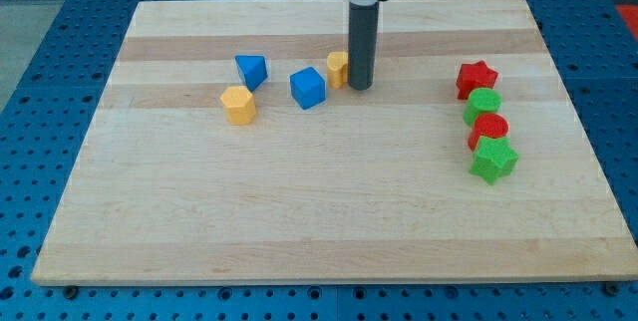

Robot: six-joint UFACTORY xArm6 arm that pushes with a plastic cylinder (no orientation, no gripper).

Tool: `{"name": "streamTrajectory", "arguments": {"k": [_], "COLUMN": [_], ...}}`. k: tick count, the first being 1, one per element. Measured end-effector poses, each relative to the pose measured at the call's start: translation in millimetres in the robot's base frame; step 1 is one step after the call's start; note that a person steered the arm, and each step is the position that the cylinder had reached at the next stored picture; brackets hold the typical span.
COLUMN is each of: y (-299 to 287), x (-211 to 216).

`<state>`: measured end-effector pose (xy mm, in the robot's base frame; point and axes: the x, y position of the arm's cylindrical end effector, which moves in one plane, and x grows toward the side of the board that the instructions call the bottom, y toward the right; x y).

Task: Push the yellow heart above the blue cube

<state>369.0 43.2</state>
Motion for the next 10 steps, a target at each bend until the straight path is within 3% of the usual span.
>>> {"name": "streamTrajectory", "arguments": {"k": [1,5,7,10], "y": [20.7,9.4,-39.6,-50.4], "x": [-1.2,-4.0,-4.0,-35.1]}}
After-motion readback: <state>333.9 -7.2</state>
